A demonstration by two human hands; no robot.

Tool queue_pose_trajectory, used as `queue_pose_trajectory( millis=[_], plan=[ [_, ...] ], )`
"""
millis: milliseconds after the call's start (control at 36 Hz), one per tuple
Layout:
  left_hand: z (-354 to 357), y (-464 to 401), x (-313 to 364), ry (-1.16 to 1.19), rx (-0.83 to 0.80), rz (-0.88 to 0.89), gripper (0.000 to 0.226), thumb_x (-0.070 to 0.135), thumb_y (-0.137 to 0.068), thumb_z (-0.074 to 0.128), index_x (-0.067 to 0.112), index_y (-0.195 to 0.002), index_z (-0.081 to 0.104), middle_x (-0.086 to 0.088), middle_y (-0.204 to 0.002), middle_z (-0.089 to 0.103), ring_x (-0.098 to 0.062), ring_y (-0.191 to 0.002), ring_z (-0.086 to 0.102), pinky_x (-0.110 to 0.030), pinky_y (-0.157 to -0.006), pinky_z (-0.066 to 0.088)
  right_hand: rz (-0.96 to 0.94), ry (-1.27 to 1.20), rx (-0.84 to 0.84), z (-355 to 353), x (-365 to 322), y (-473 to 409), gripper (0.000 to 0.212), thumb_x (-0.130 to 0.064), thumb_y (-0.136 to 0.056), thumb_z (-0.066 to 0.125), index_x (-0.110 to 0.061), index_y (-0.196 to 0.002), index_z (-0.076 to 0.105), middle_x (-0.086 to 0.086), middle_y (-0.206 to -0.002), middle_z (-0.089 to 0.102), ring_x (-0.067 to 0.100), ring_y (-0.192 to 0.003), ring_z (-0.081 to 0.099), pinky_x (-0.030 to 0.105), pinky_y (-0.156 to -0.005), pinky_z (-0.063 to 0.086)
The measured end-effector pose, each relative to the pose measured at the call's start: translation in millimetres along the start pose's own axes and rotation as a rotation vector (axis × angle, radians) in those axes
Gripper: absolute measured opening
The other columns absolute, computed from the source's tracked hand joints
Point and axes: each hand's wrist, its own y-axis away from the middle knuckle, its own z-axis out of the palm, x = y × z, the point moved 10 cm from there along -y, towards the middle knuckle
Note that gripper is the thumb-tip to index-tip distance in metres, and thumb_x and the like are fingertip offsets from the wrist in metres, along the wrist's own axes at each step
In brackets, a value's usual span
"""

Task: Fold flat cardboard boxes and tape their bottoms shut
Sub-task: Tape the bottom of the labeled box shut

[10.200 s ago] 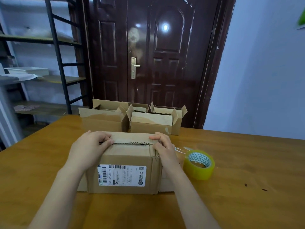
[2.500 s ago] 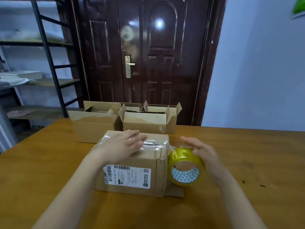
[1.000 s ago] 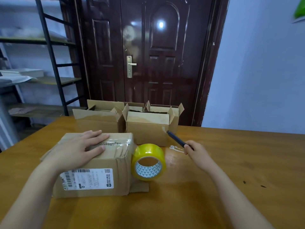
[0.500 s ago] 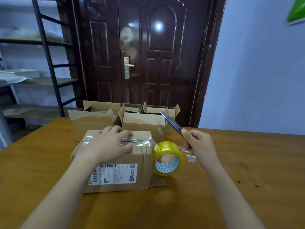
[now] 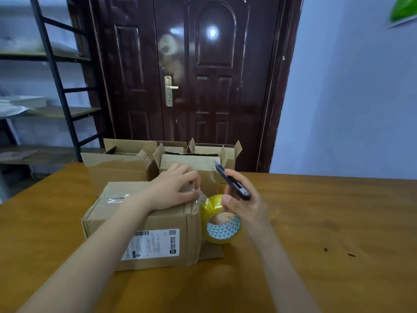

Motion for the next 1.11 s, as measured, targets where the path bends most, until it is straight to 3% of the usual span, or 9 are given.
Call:
queue_pose_trajectory(
  millis=[83,167,250,417,556,694,1111],
  plan=[
    [5,5,-5,0.091,-0.026,-0.005,0.037,0.054,-0.084,0.036,0.044,-0.116,0.053,0.016,-0.118,0.042,-0.005,-0.115,0.030,-0.034,-0.103,0.030,-0.076,0.033,0.140,-7,-10,3,0.023,-0.041,-0.072,0.072,-0.035,-0.093,0.064,-0.002,-0.084,0.059,0.012,-0.073,0.055,0.020,-0.063,0.048],
    [11,3,3,0.077,-0.087,0.029,0.033,0.039,-0.095,0.036,0.047,-0.123,0.053,0.016,-0.127,0.044,-0.005,-0.119,0.032,-0.035,-0.105,0.030,-0.163,0.070,0.273,-16,-20,11,0.007,-0.023,-0.086,0.067,-0.023,-0.080,0.062,-0.015,-0.070,0.060,-0.002,-0.064,0.055,0.010,-0.056,0.044],
    [14,2,0,0.080,-0.120,0.012,0.030,0.031,-0.100,0.038,0.042,-0.119,0.058,0.014,-0.131,0.043,-0.006,-0.124,0.031,-0.041,-0.109,0.027,-0.163,0.062,0.313,-17,-20,20,0.006,-0.018,-0.089,0.057,-0.023,-0.090,0.060,-0.012,-0.055,0.055,0.002,-0.050,0.052,0.010,-0.051,0.043],
    [16,1,-3,0.115,-0.119,-0.009,0.040,0.047,-0.088,0.028,0.046,-0.114,0.059,0.016,-0.130,0.042,-0.005,-0.125,0.031,-0.044,-0.109,0.026,-0.158,0.080,0.357,-17,-17,29,0.015,-0.026,-0.085,0.051,-0.014,-0.077,0.053,-0.005,-0.048,0.050,0.005,-0.043,0.047,0.015,-0.046,0.042],
    [16,0,-4,0.113,-0.111,0.013,0.029,0.032,-0.101,0.037,0.047,-0.115,0.058,0.017,-0.130,0.041,-0.004,-0.124,0.030,-0.042,-0.110,0.025,-0.112,0.154,0.335,-12,-12,20,0.018,-0.007,-0.095,0.049,-0.015,-0.079,0.054,-0.006,-0.051,0.053,0.005,-0.046,0.051,0.015,-0.049,0.044],
    [17,1,-4,0.099,-0.113,0.027,0.028,0.034,-0.100,0.036,0.053,-0.112,0.053,0.018,-0.130,0.041,-0.002,-0.123,0.029,-0.043,-0.110,0.025,-0.132,0.240,0.313,-4,-12,13,0.015,-0.011,-0.094,0.052,-0.019,-0.081,0.055,-0.006,-0.055,0.057,0.007,-0.051,0.056,0.021,-0.052,0.047],
    [15,2,-1,0.105,-0.104,0.018,0.029,0.033,-0.100,0.037,0.048,-0.115,0.057,0.017,-0.130,0.041,-0.003,-0.124,0.029,-0.039,-0.110,0.024,-0.104,0.267,0.279,-1,-9,11,0.019,-0.011,-0.094,0.051,-0.020,-0.077,0.055,-0.008,-0.052,0.055,0.005,-0.047,0.052,0.014,-0.049,0.044]
  ],
)
